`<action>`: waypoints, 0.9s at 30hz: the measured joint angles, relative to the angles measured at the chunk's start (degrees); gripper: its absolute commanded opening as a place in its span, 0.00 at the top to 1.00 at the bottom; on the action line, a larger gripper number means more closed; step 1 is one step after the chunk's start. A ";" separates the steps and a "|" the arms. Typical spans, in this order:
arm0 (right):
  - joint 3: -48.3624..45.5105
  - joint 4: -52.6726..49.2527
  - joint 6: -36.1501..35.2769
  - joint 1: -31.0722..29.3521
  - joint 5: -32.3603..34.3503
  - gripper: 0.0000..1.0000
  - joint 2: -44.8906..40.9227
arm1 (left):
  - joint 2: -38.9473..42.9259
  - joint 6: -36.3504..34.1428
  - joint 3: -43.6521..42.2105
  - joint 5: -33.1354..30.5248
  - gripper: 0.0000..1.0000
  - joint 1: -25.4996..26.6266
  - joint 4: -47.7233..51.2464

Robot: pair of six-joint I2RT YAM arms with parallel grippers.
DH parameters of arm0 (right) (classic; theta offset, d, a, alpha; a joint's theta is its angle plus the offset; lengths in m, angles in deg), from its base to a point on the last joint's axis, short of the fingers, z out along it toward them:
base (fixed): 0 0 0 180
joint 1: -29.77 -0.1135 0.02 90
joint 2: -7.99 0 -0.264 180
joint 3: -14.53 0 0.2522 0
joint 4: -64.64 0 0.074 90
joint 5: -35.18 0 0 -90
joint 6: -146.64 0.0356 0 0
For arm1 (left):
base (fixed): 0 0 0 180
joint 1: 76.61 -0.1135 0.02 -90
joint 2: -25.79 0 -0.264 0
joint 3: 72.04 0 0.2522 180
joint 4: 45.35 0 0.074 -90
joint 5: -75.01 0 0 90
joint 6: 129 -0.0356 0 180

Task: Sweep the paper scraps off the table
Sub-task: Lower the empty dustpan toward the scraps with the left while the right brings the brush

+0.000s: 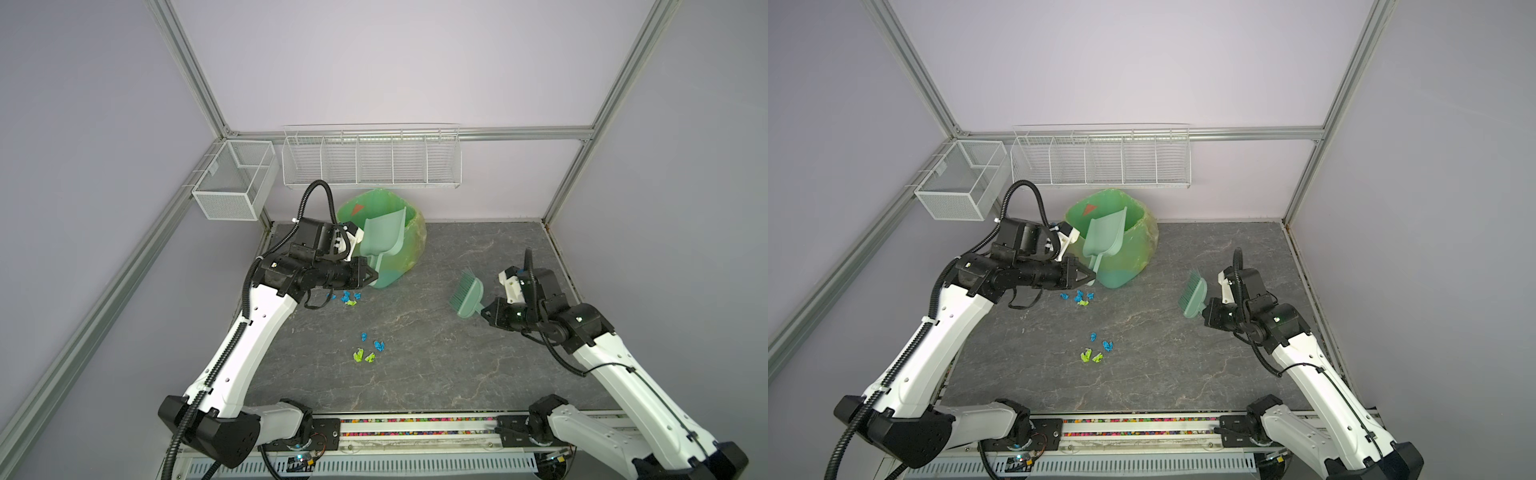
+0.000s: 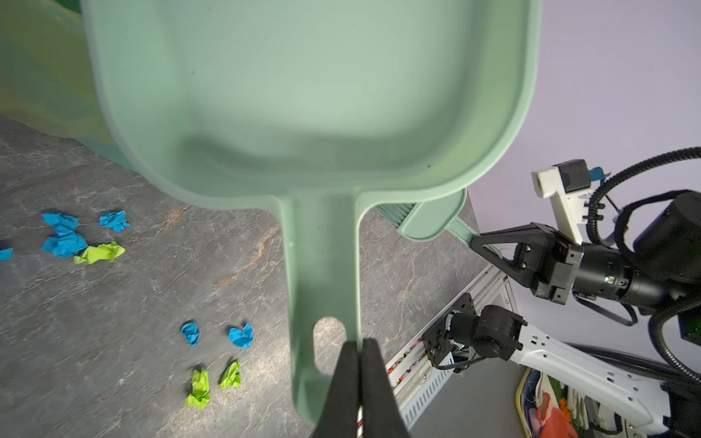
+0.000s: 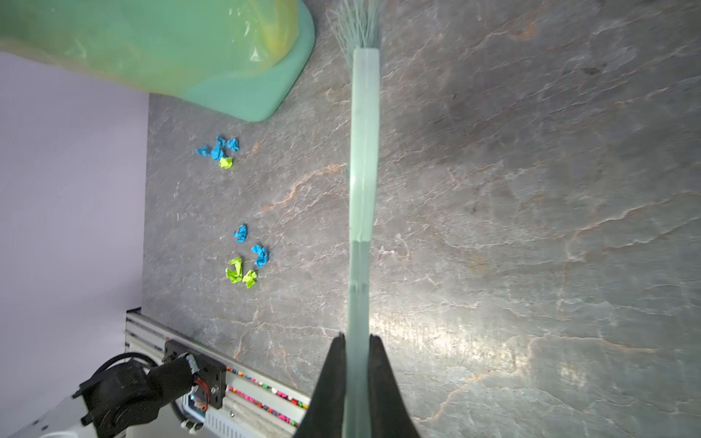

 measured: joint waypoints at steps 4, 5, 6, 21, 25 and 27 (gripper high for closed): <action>-0.44 2.49 2.51 -4.02 -0.20 0.93 0.28 | 1.73 -1.75 0.00 -1.07 1.00 0.85 2.54; -0.59 3.19 3.13 -4.72 -0.20 0.93 0.46 | 1.95 -2.19 0.00 -1.51 1.00 1.20 3.30; -0.74 3.87 3.67 -5.38 -0.17 0.93 0.63 | 2.03 -2.56 0.00 -1.97 1.00 1.51 3.87; -1.68 11.85 10.75 -19.10 0.63 0.93 5.09 | 5.88 -4.83 -8.81 -10.32 1.00 7.28 9.03; -1.66 13.16 11.80 -22.67 1.70 0.93 7.63 | 7.06 -4.63 -12.28 -11.47 1.00 7.28 9.05; -1.66 13.60 12.17 -24.35 2.12 0.93 8.70 | 7.39 -4.42 -13.90 -11.96 1.00 7.28 8.98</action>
